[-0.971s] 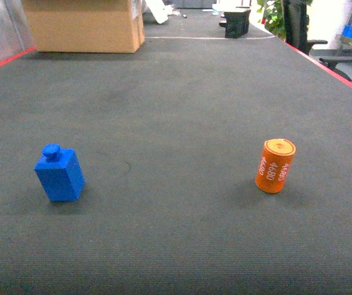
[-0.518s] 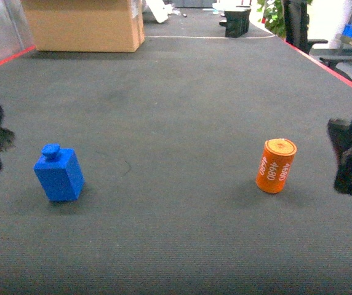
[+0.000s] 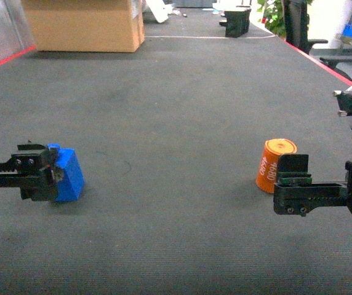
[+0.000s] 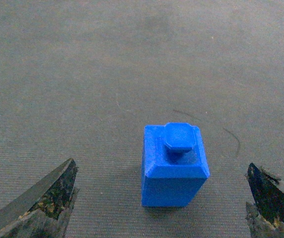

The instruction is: Sort blue parts and orange caps into right shelf containers

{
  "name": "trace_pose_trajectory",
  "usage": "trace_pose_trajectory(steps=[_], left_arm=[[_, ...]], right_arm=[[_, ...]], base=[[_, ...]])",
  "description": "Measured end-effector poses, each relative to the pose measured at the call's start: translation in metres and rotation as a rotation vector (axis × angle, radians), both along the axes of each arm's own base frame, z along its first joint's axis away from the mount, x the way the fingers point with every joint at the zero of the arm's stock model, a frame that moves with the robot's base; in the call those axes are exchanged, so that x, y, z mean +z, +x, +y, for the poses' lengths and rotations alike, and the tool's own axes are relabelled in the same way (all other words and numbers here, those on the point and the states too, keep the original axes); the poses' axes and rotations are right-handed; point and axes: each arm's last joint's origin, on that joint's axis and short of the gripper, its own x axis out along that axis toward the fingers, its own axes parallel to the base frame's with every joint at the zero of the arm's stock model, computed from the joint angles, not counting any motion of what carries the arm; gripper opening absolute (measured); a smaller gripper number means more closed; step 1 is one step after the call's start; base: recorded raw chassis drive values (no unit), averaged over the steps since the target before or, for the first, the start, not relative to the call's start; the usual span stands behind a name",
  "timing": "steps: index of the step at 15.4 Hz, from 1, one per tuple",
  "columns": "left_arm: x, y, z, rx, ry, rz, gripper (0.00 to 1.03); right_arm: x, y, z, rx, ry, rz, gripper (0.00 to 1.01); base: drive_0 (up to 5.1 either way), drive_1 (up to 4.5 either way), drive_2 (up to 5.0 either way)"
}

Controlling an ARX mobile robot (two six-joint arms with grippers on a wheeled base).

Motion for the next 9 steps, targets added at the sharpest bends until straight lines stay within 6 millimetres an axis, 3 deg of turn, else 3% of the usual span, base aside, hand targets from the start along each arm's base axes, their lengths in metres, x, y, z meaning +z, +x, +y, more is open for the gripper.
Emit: trace_pose_trajectory(steps=[9], left_arm=[[-0.029,0.024,-0.005,-0.032,0.006,0.079,0.98]], right_arm=[[-0.026,0.043,0.011,-0.039,-0.011,0.053,0.98]], base=[[0.0,0.00,0.0]])
